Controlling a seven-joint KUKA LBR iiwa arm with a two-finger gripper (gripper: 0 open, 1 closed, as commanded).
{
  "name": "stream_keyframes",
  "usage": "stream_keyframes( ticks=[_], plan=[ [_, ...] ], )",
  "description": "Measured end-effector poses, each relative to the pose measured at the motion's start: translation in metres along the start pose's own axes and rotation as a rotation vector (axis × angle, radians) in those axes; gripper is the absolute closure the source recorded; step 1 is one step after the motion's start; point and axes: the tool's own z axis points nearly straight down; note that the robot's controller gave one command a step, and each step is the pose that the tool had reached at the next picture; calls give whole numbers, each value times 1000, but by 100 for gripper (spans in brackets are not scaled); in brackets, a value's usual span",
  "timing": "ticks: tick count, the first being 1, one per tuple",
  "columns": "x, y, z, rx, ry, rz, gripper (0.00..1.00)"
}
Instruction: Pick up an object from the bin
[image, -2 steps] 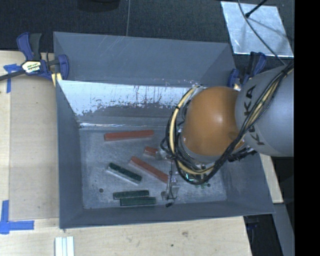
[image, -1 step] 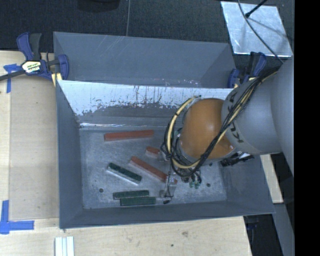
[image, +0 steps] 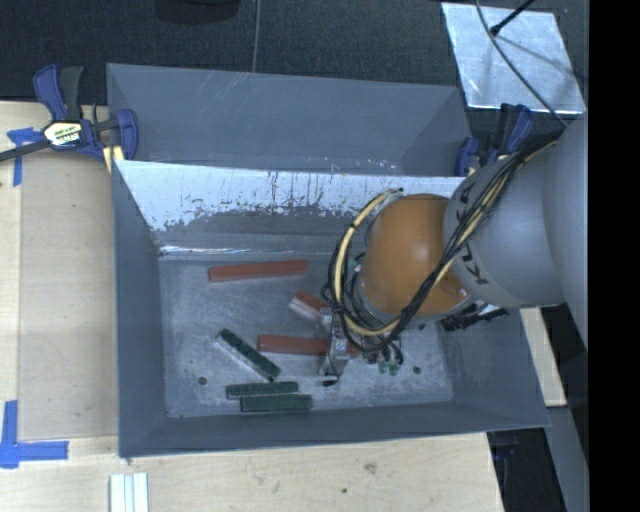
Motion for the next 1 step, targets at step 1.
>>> stream_keyframes(
  ticks=[1],
  plan=[
    [2,-6,-137,2,6,-26,100]
  ],
)
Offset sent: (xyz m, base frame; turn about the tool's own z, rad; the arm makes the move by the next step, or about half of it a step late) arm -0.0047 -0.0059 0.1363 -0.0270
